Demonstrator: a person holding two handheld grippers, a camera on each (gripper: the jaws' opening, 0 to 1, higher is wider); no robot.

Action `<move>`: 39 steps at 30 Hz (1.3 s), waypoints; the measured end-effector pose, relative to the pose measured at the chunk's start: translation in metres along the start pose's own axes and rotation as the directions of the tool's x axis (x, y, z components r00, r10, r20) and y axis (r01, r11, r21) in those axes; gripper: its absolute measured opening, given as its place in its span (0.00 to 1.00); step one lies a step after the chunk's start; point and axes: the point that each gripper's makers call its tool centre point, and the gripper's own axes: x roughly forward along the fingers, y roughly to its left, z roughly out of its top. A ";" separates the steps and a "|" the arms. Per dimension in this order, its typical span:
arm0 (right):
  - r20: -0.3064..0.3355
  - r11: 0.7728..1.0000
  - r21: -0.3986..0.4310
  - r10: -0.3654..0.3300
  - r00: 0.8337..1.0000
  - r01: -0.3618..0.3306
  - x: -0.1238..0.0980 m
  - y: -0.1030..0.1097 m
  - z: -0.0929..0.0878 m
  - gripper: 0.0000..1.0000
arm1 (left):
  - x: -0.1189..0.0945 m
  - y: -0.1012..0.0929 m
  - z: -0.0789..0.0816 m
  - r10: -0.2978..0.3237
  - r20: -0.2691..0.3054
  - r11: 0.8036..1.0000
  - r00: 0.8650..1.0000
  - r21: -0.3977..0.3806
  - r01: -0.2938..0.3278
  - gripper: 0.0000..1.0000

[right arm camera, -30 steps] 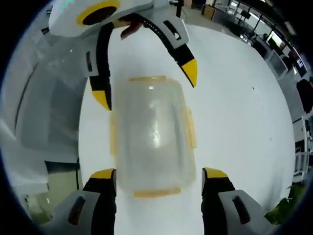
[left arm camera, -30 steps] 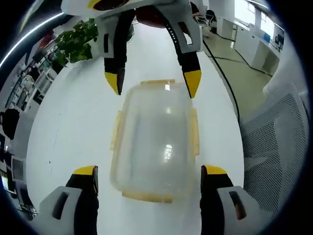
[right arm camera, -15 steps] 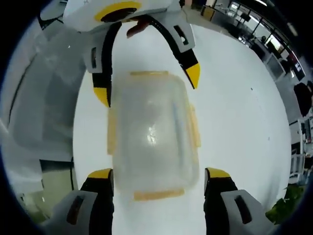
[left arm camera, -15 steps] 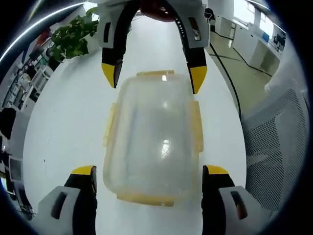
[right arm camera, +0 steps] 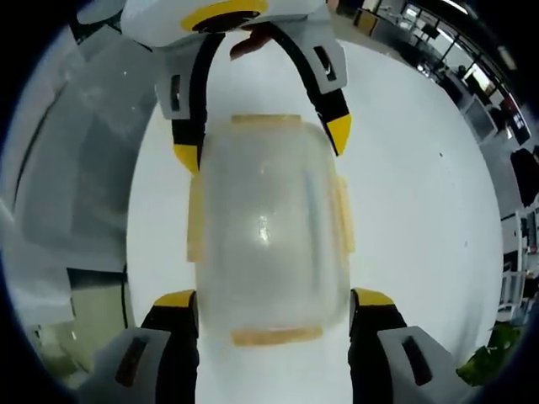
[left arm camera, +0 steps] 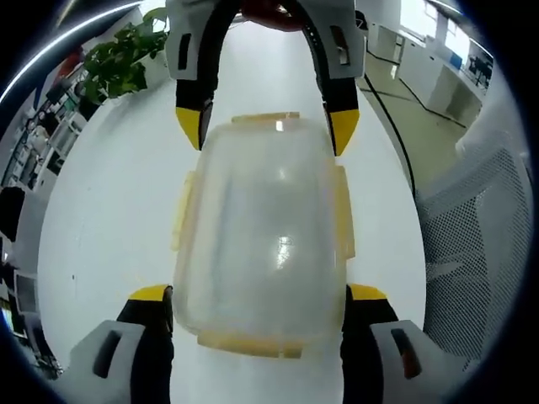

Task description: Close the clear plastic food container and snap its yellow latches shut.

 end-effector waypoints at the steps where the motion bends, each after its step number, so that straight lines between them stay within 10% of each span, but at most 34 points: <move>1: -0.001 1.000 -0.001 0.001 1.000 -0.001 0.000 0.000 0.000 0.72 | 0.000 0.000 0.000 -0.001 0.000 1.000 1.000 0.002 0.001 0.83; 39: -0.005 1.000 -0.021 0.013 1.000 -0.013 0.012 0.003 0.039 0.71 | -0.013 0.000 -0.037 -0.002 -0.013 1.000 1.000 -0.003 0.002 0.82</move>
